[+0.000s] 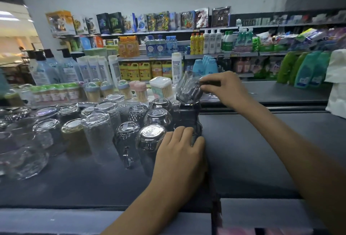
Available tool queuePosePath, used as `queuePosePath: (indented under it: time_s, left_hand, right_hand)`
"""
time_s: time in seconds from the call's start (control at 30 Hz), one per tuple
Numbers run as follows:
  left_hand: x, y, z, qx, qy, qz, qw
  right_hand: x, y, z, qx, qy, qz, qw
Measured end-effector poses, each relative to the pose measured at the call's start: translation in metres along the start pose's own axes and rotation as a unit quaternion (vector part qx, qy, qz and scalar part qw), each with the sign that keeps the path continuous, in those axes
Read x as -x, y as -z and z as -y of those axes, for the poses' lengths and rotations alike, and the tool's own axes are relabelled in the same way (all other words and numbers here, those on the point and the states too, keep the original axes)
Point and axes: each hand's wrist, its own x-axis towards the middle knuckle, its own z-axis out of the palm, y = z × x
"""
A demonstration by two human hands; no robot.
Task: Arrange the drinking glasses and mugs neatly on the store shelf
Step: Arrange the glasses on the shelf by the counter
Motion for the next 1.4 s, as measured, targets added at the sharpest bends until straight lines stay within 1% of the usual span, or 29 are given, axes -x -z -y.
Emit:
queuePosePath:
  time_s: [0.1, 0.17, 0.23, 0.3, 0.37, 0.47, 0.57, 0.6, 0.63, 0.7, 0.73, 0.77, 0.8, 0.83, 0.9, 0.93, 0.97, 1.0, 1.03, 1.1, 1.2, 1.3, 1.4]
  left_hand:
    - [-0.010, 0.015, 0.008, 0.041, 0.018, -0.020, 0.999]
    - [-0.025, 0.029, 0.021, 0.070, 0.056, -0.051, 0.995]
    - [-0.042, 0.041, 0.037, 0.098, 0.111, -0.065, 0.987]
    - [-0.060, 0.047, 0.052, 0.125, 0.154, -0.053, 0.979]
    - [-0.076, 0.049, 0.064, 0.159, 0.177, -0.028, 0.971]
    - [-0.095, 0.048, 0.074, 0.240, 0.186, -0.014, 0.953]
    - [-0.103, 0.046, 0.077, 0.290, 0.173, -0.031, 0.941]
    - [-0.105, 0.046, 0.078, 0.301, 0.172, -0.040, 0.937]
    - [-0.106, 0.047, 0.078, 0.316, 0.176, -0.047, 0.931]
    - [-0.110, 0.050, 0.077, 0.327, 0.189, -0.048, 0.925]
    - [-0.113, 0.050, 0.077, 0.318, 0.194, -0.044, 0.927]
    - [-0.116, 0.051, 0.077, 0.306, 0.195, -0.037, 0.931]
    - [-0.120, 0.052, 0.077, 0.294, 0.197, -0.026, 0.935]
    - [-0.126, 0.052, 0.078, 0.284, 0.204, -0.009, 0.937]
    - [-0.140, 0.050, 0.082, 0.284, 0.222, 0.045, 0.931]
    - [-0.148, 0.049, 0.086, 0.296, 0.228, 0.080, 0.924]
    - [-0.155, 0.048, 0.089, 0.311, 0.227, 0.115, 0.916]
    - [-0.162, 0.047, 0.092, 0.317, 0.217, 0.144, 0.912]
    - [-0.168, 0.046, 0.095, 0.308, 0.201, 0.167, 0.915]
    - [-0.180, 0.043, 0.098, 0.277, 0.166, 0.211, 0.923]
    - [-0.197, 0.036, 0.102, 0.252, 0.129, 0.280, 0.917]
    - [-0.212, 0.025, 0.108, 0.196, 0.078, 0.349, 0.913]
    - [-0.224, 0.011, 0.113, 0.150, 0.030, 0.393, 0.907]
  right_hand:
    - [0.004, 0.008, 0.007, -0.136, -0.023, -0.028, 0.990]
    - [0.005, 0.010, 0.009, -0.208, -0.040, -0.030, 0.977]
    - [0.006, 0.008, 0.009, -0.283, -0.058, -0.028, 0.957]
    - [0.005, 0.003, 0.009, -0.385, -0.075, -0.020, 0.920]
    - [0.006, 0.001, 0.011, -0.459, -0.088, -0.005, 0.884]
    - [0.008, -0.003, 0.017, -0.525, -0.102, 0.031, 0.844]
    - [0.010, -0.007, 0.023, -0.595, -0.125, 0.050, 0.792]
    - [0.010, -0.008, 0.024, -0.609, -0.134, 0.055, 0.780]
    - [0.010, -0.008, 0.025, -0.613, -0.140, 0.060, 0.775]
    - [0.011, -0.007, 0.026, -0.601, -0.150, 0.064, 0.783]
    - [0.011, -0.006, 0.025, -0.587, -0.156, 0.059, 0.792]
    - [0.011, -0.005, 0.024, -0.563, -0.160, 0.049, 0.809]
    - [0.011, -0.004, 0.022, -0.523, -0.161, 0.033, 0.836]
    - [0.011, -0.003, 0.019, -0.462, -0.155, 0.014, 0.873]
    - [0.011, 0.000, 0.015, -0.309, -0.124, -0.030, 0.943]
    - [0.011, 0.000, 0.014, -0.236, -0.104, -0.047, 0.965]
    - [0.011, 0.001, 0.013, -0.175, -0.082, -0.054, 0.980]
    - [0.011, 0.000, 0.014, -0.126, -0.063, -0.051, 0.989]
    - [0.012, -0.001, 0.014, -0.086, -0.047, -0.040, 0.994]
    - [0.014, -0.003, 0.014, -0.037, -0.027, -0.005, 0.999]
    - [0.016, -0.008, 0.010, -0.037, -0.033, 0.040, 0.998]
    - [0.014, -0.013, 0.002, -0.043, -0.060, 0.050, 0.996]
    - [0.014, -0.017, -0.004, -0.059, -0.079, 0.081, 0.992]
